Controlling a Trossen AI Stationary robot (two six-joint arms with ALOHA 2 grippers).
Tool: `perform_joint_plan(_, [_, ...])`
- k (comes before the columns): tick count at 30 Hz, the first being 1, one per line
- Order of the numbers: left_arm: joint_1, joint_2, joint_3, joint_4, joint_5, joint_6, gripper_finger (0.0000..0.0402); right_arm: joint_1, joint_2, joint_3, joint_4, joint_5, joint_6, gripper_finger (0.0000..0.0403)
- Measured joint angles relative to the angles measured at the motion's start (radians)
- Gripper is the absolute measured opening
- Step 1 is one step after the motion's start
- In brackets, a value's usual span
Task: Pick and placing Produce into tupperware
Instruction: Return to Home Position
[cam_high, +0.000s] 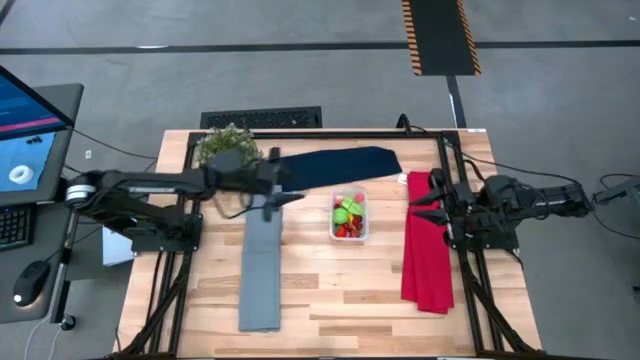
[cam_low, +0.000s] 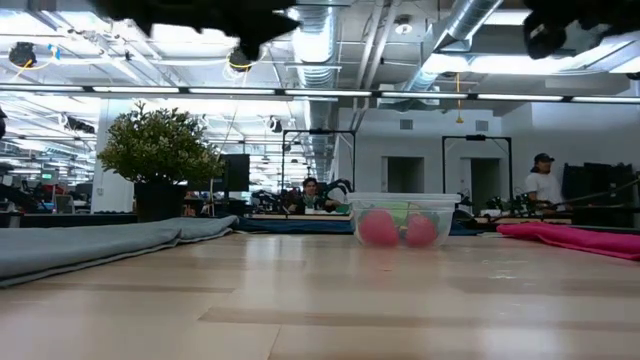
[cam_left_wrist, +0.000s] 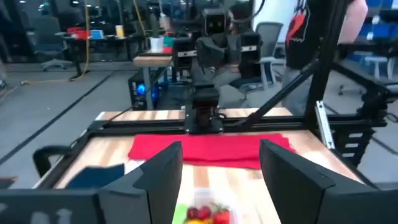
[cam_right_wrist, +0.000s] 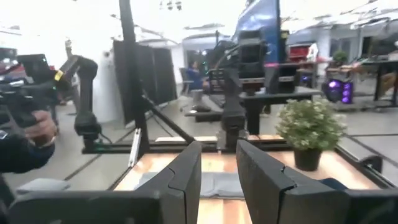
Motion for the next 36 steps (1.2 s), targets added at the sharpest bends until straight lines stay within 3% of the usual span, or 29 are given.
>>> perform_joint_plan(5, [-0.024, -0.192, -0.153, 0.001, -0.121, -0.022, 0.0203, 0.11, -0.144, -0.111, -0.009, 0.249, 0.001, 0.0125])
perform_joint_plan(8, [-0.038, -0.293, -0.22, 0.007, -0.187, -0.028, 0.0203, 0.156, -0.228, -0.16, -0.003, 0.282, 0.004, 0.0125])
perform_joint_plan(15, [-0.045, -0.432, -0.342, -0.015, -0.204, -0.049, 0.0203, 0.229, -0.203, -0.17, 0.009, 0.325, 0.002, 0.0125])
perform_joint_plan(23, [-0.044, -0.608, -0.52, 0.052, -0.247, -0.059, 0.0203, 0.26, -0.209, -0.216, -0.003, 0.583, -0.02, 0.0125])
perform_joint_plan(29, [-0.044, -0.778, -0.63, 0.007, -0.249, -0.07, 0.0203, 0.261, -0.226, -0.299, 0.016, 0.594, 0.04, 0.0125])
perform_joint_plan(36, [-0.044, -0.962, -0.647, -0.206, -0.308, -0.077, 0.0204, 0.299, -0.226, -0.306, 0.038, 0.595, 0.004, 0.0125])
